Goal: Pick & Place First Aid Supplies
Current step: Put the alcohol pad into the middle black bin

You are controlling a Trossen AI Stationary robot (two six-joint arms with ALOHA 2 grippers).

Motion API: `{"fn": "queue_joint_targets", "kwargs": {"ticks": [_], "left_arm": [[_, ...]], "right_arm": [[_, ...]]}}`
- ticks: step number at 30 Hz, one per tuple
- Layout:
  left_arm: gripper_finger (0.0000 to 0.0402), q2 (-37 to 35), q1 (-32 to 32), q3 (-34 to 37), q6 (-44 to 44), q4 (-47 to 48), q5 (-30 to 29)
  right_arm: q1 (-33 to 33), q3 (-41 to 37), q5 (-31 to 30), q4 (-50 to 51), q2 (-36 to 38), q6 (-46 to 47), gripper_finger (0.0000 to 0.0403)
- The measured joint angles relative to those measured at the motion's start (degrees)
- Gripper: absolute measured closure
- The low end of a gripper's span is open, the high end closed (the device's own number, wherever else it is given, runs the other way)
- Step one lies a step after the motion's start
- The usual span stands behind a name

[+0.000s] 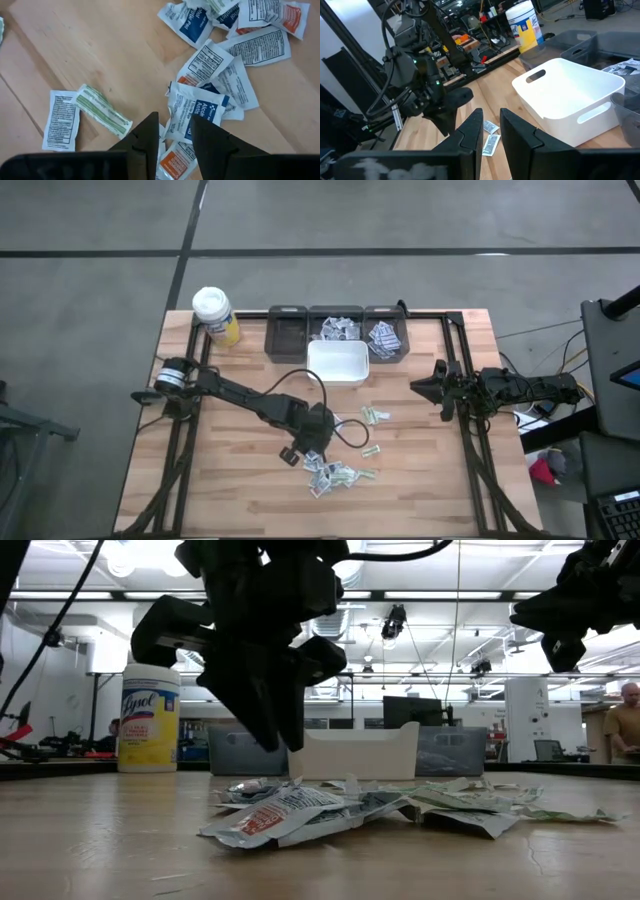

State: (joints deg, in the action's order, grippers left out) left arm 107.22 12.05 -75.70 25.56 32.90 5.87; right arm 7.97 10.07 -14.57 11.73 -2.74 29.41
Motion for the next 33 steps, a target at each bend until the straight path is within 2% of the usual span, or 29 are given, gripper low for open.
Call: {"fn": "queue_joint_targets", "kwargs": {"ticks": [22,26,33], "left_arm": [[0.0299,5.73,-0.24,-0.66,0.59,-0.8,-0.69],[0.032,5.73,-0.22,-0.66,0.48,-0.66,-0.63],[0.0383,5.81,-0.24,-1.15,0.28,-0.28,-0.87]], "right_arm": [[0.0,0.0,0.0,0.0,-0.02,0.0,0.0339],[0.0,0.0,-0.02,0.0,-0.02,0.0,0.0339],[0.0,0.0,-0.01,0.0,-0.02,0.0,0.0339]]}}
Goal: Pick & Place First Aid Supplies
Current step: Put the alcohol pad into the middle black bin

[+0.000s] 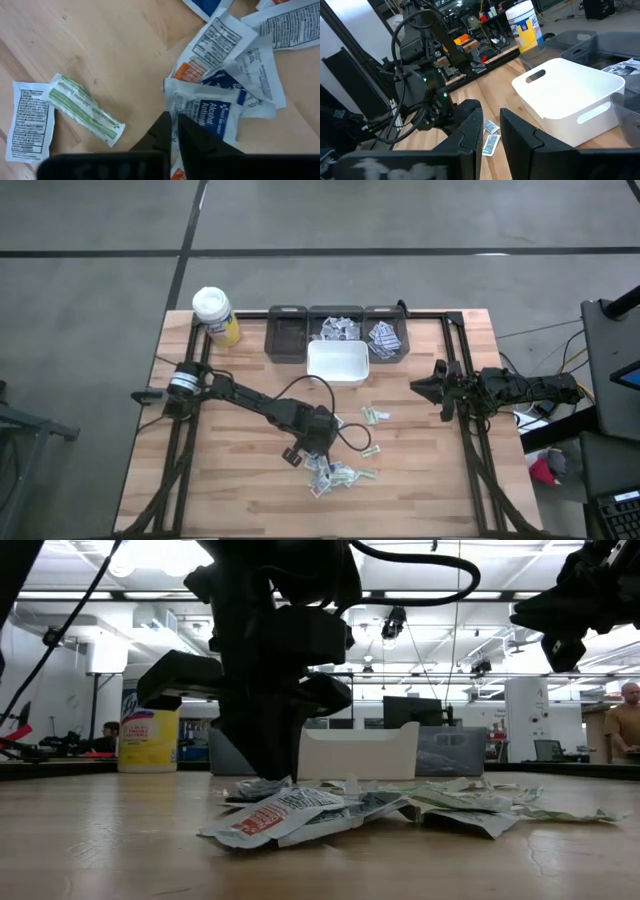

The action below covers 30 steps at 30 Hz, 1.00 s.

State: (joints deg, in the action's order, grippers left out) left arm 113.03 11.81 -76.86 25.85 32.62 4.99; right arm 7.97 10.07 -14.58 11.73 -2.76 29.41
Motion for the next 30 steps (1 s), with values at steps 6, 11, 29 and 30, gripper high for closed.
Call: {"fn": "queue_joint_targets", "kwargs": {"ticks": [6,11,29,30], "left_arm": [[0.0397,0.07,-0.12,-2.11,0.01,0.32,0.02],[0.0401,0.07,-0.22,-3.25,0.81,2.14,-0.04],[0.0401,-0.5,-3.98,-23.54,-2.85,13.81,-11.31],[0.0401,-0.5,-4.54,-24.16,-5.2,13.32,-13.78]], "right_arm": [[0.0,0.0,-0.01,0.0,0.0,-0.01,0.0339],[0.02,0.0,0.0,0.0,0.0,0.0,0.0339],[0.01,0.0,0.0,0.0,0.0,0.0,0.0339],[0.02,0.0,0.01,0.0,0.0,0.0,0.0339]]}}
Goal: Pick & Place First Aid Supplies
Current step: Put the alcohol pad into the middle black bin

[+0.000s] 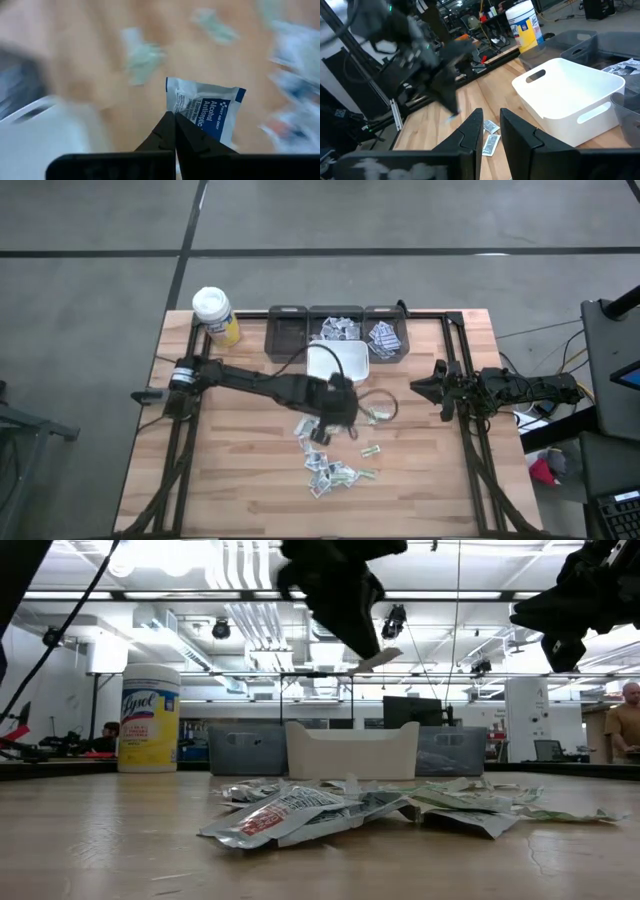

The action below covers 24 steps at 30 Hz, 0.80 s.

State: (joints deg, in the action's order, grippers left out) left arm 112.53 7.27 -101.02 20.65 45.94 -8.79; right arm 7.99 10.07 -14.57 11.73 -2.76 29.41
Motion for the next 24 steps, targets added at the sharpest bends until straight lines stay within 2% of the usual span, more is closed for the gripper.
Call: {"fn": "queue_joint_targets", "kwargs": {"ticks": [2,6,11,15,24], "left_arm": [[0.0401,0.0,-1.17,-1.18,-5.18,-0.34,-4.53],[0.0401,-0.04,-4.16,-2.59,-16.58,-0.57,-9.94],[0.0401,-0.04,-9.54,-2.64,-24.05,0.43,-12.34],[0.0401,-0.04,-14.7,-2.64,-21.46,3.52,-12.93],[0.0401,-0.04,-25.66,-2.62,-5.99,4.34,-15.15]], "right_arm": [[-0.01,0.0,-0.02,0.0,0.0,0.0,0.0339],[-0.02,0.0,-0.02,0.0,0.0,0.0,0.0339],[-0.01,0.0,-0.02,0.0,0.0,-0.01,0.0339],[-0.01,0.0,0.0,0.0,0.0,0.0,0.0339],[0.0,0.0,-0.02,0.0,0.0,0.0,0.0339]]}}
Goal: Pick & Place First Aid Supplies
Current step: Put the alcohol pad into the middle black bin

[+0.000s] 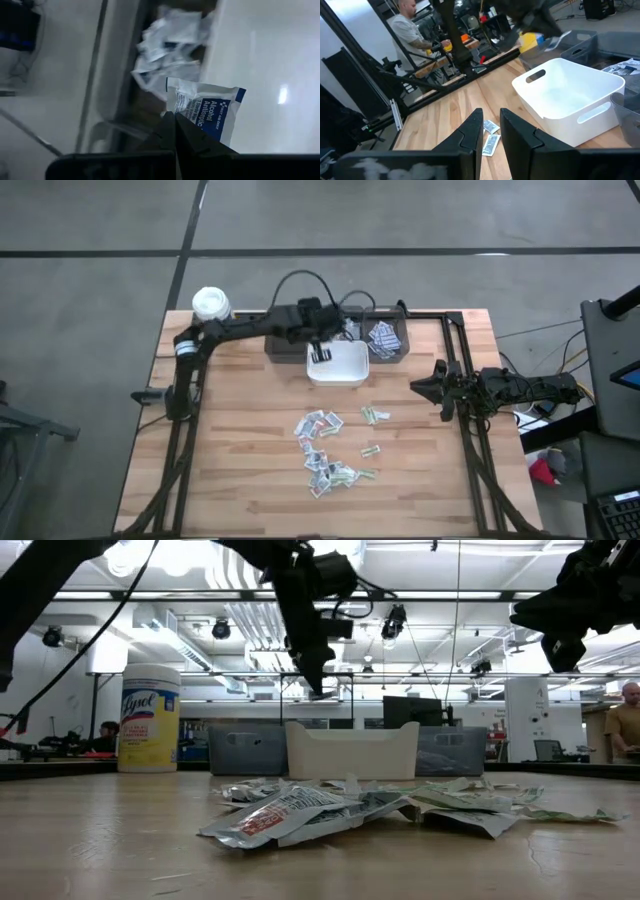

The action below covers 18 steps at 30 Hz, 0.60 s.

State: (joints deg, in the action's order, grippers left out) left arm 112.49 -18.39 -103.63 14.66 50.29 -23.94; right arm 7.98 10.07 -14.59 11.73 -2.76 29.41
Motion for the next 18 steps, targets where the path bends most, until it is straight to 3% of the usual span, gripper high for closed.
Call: {"fn": "queue_joint_targets", "kwargs": {"ticks": [13,18], "left_arm": [[0.0402,0.42,-8.38,0.04,22.43,-8.03,7.61],[0.0402,3.25,-8.93,0.04,24.26,-9.45,10.23]], "right_arm": [[-0.01,0.0,0.0,0.0,0.0,0.0,0.0339],[0.01,0.0,0.02,0.01,-0.01,0.0,0.0339]]}}
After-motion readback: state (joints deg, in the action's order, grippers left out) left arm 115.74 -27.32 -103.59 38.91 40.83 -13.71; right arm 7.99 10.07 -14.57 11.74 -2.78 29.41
